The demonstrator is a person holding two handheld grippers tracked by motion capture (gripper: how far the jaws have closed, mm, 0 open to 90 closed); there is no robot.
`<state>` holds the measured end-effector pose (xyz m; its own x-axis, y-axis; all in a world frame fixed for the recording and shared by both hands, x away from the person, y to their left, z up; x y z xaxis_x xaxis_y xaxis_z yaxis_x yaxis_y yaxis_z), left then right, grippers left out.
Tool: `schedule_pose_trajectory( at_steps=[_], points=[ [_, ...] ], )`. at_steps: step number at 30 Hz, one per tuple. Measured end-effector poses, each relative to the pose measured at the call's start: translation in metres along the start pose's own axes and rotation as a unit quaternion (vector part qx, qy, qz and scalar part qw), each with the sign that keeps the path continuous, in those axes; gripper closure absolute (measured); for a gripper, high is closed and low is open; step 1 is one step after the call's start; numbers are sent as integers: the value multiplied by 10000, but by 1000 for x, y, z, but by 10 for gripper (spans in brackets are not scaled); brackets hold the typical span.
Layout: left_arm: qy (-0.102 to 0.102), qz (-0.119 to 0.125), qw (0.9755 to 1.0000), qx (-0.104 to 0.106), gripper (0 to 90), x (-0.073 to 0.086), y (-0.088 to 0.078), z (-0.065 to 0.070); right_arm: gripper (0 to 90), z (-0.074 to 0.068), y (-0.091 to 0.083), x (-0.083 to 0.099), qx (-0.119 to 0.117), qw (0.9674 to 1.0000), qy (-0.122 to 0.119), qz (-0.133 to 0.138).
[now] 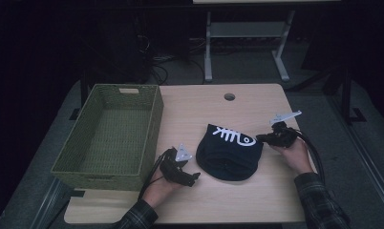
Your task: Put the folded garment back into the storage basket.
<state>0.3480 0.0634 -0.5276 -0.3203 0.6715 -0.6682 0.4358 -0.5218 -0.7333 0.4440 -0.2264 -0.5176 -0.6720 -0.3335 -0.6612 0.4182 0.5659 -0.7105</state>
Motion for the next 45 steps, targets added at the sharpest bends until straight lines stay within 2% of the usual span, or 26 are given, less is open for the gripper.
schedule_pose_trajectory(
  at_steps=[1,4,6,11,12,14,15,17,19,21,24,26,29,45],
  points=[
    [13,-11,10000,1,123,0,0,0,900,-2,-1,1,-10,10000,46,-21],
    [1,-17,10000,-12,123,0,-1,0,900,-9,-5,5,-28,10000,-78,3],
    [-7,-25,10000,1,123,0,-2,1,900,-11,-6,6,-44,10000,-74,0],
    [-7,-53,10000,29,123,1,-1,1,900,-21,-8,13,-65,9997,-194,-100],
    [-7,-53,10000,30,123,1,-1,1,900,-24,-7,13,-87,9995,-291,-112],
    [-9,-37,10000,25,123,0,-1,2,900,-26,-7,13,-93,9995,-290,-128],
    [-7,-34,10000,22,123,0,-1,2,900,-28,-8,12,-18,9992,-400,-59],
    [-10,-34,10000,31,123,0,-1,2,900,-27,-9,10,22,9992,-387,-14],
    [2,-52,10000,46,123,1,-1,2,900,-17,-11,5,168,9995,-251,134],
    [45,-53,10000,38,123,1,0,2,900,-8,-8,2,360,9991,-232,62],
    [44,-54,10000,61,123,0,-1,2,900,0,0,2,437,9988,-219,-14],
    [26,-57,10000,67,123,1,-1,2,900,-1,7,7,378,9991,-167,-135],
    [11,-64,10000,68,123,1,-2,1,900,-5,7,10,269,9994,-152,-127],
    [65,-17,10000,67,123,-2,-8,2,900,-47,-4,39,-92,9987,-412,-300]
  ],
)
Point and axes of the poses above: each handheld gripper's, and its own axes: y roughly forward along the jaws, x roughly out of its underside, z roughly to its right, the point moved 9 cm from there along y, roughly forward along the jaws, and after that the axes turned 7 degrees about y, right-handed, at the moved point
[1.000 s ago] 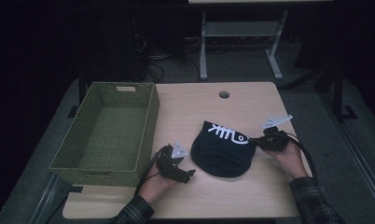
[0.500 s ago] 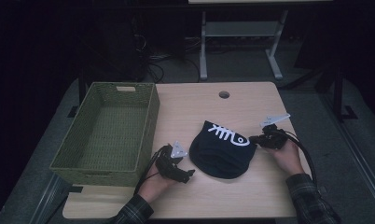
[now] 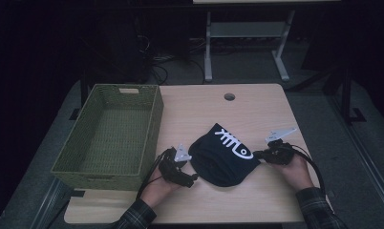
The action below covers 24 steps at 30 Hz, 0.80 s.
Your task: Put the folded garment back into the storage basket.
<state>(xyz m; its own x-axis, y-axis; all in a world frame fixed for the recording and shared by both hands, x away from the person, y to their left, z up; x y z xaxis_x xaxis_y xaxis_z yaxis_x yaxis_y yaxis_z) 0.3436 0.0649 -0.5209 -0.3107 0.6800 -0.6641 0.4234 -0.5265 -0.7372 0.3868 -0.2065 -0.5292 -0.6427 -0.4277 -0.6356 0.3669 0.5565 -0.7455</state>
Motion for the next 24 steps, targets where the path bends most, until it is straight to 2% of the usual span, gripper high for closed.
schedule_pose_trajectory(
  at_steps=[3,6,11,13,19,22,24],
  points=[
    [20,14,10000,-23,123,-1,-2,0,900,-5,0,3,-27,10000,-85,11],
    [21,23,10000,-16,123,-1,-3,0,900,-12,0,8,-64,9998,-169,-87],
    [65,18,10000,-3,123,-2,-4,1,900,-30,-2,14,-218,9995,-215,-108],
    [76,7,10000,4,123,-2,-4,1,900,-38,-2,16,-261,9990,-333,-113],
    [119,-21,9999,36,123,-7,-5,2,893,-36,-8,13,-181,9995,-268,41],
    [181,-44,9998,47,123,-10,-6,0,830,-31,-15,12,-88,9997,-152,177],
    [219,-73,9997,83,123,-13,-7,0,738,-25,-20,13,67,9995,-74,291]
  ],
)
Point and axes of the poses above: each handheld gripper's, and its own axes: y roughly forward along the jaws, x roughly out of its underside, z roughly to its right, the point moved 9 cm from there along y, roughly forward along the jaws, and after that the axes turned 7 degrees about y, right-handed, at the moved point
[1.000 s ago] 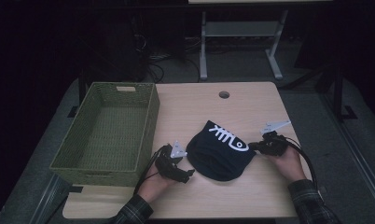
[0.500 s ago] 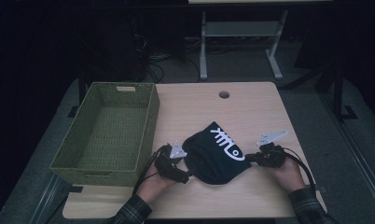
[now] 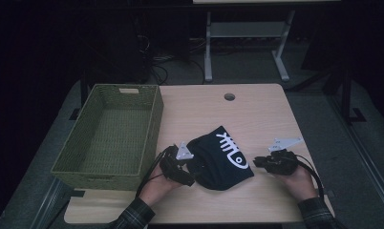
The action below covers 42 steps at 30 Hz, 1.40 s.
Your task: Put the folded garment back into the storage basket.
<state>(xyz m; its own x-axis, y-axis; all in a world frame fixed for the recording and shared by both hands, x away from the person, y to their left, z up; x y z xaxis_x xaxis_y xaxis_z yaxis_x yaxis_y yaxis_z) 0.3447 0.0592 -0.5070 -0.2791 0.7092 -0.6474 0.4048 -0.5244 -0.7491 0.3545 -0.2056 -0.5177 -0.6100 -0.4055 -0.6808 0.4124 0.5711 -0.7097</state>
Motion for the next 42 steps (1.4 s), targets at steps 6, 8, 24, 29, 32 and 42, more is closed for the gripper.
schedule_pose_trajectory(
  at_steps=[6,8,24,29,32,42],
  points=[
    [142,-81,9998,100,124,-10,-3,-2,471,19,-8,8,394,9987,310,108],
    [204,-152,9995,173,124,-12,-2,-1,389,24,-10,11,523,9977,412,161],
    [466,-704,9941,684,124,-19,17,5,95,53,-8,30,1457,9858,775,296],
    [460,-812,9926,771,123,-16,25,7,62,54,-3,30,1358,9861,895,342],
    [461,-879,9917,822,123,-14,28,7,54,55,-2,31,1379,9856,918,331],
    [361,-1109,9885,958,137,-10,35,9,54,55,-2,30,1367,9859,902,335]
  ],
)
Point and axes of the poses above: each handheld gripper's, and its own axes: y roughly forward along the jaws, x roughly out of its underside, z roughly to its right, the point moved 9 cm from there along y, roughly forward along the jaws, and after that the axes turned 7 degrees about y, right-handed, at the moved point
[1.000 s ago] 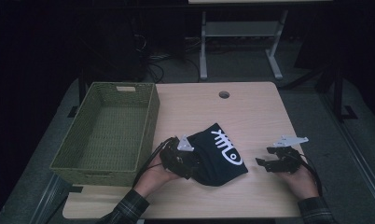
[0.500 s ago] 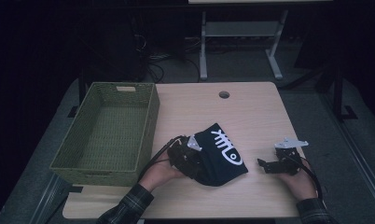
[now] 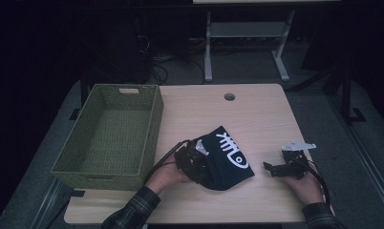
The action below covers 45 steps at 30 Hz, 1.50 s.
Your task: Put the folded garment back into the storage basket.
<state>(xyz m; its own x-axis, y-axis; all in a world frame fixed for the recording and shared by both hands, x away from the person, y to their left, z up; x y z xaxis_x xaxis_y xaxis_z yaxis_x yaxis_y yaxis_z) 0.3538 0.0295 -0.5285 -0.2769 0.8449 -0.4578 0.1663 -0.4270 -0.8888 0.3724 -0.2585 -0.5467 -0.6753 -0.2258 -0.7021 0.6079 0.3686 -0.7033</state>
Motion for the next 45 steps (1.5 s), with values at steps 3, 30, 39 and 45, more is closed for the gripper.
schedule_pose_trajectory(
  at_steps=[3,30,39,45],
  points=[
    [47,-131,9999,5,152,0,0,-1,54,0,0,0,-1,10000,0,-1],
    [58,-104,9990,421,735,-6,-7,-9,54,0,0,0,2,10000,7,-2],
    [-1,78,9985,534,745,-14,-17,-8,54,0,0,0,2,10000,7,-2],
    [-13,143,9985,531,749,-23,-29,-6,54,0,0,0,2,10000,7,-3]
  ],
)
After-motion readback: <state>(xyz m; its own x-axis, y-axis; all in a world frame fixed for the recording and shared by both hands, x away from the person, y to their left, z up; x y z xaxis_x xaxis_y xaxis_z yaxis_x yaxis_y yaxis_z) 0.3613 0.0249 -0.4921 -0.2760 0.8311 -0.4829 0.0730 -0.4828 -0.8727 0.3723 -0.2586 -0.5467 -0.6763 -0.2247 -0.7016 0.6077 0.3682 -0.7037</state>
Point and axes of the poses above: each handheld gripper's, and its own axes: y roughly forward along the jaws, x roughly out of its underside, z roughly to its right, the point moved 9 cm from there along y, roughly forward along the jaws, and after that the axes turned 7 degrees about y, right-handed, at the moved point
